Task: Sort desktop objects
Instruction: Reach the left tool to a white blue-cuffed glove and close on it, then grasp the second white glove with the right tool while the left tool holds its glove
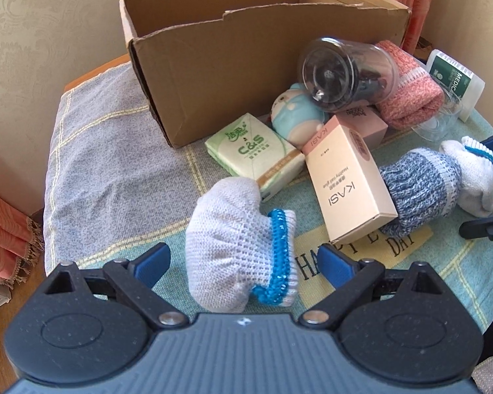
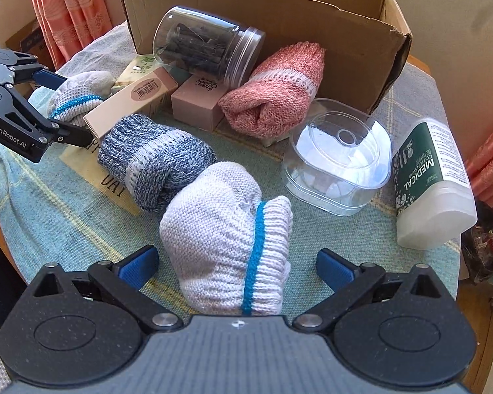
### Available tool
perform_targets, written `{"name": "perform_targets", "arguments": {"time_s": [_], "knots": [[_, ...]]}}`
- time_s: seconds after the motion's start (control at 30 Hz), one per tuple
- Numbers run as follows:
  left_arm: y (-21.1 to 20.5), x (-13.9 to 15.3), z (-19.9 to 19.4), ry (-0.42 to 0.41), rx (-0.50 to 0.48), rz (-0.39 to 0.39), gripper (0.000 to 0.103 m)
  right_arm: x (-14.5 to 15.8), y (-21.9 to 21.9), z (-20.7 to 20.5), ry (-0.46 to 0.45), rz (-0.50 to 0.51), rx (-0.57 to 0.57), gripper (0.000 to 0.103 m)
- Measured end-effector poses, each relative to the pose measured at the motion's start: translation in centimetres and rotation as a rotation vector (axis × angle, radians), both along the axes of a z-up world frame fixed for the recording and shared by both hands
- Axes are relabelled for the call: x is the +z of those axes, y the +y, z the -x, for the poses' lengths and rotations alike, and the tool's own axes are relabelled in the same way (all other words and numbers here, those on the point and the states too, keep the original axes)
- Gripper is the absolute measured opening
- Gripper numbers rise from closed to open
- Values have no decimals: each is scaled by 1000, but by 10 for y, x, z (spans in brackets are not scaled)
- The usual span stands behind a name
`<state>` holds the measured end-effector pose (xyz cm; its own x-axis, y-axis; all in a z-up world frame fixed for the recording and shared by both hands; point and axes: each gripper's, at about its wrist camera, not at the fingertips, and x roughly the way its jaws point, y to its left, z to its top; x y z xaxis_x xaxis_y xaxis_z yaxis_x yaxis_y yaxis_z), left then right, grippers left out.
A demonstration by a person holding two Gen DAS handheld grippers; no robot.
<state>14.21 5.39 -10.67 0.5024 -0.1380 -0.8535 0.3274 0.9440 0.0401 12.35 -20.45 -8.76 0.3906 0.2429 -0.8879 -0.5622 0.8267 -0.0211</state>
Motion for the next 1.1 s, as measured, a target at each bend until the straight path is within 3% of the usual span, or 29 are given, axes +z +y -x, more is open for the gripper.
{"name": "perform_targets", "arguments": {"time_s": [0.3, 0.57, 0.63, 0.83, 1.1], "knots": [[-5, 0, -6, -17, -4, 20, 94, -2, -2, -2, -44, -30, -28, 103], [1, 2, -2, -19, 13, 62, 76, -2, -1, -5, -34, -23, -16, 103], [4, 4, -3, -21, 30, 66, 64, -1, 1, -6, -21, -17, -13, 103], [5, 6, -3, -17, 34, 58, 62, 9, 0, 0, -26, -44, 13, 103], [6, 13, -1, -23, 43, 75, 61, 12, 3, 3, -49, 7, 33, 79]]}}
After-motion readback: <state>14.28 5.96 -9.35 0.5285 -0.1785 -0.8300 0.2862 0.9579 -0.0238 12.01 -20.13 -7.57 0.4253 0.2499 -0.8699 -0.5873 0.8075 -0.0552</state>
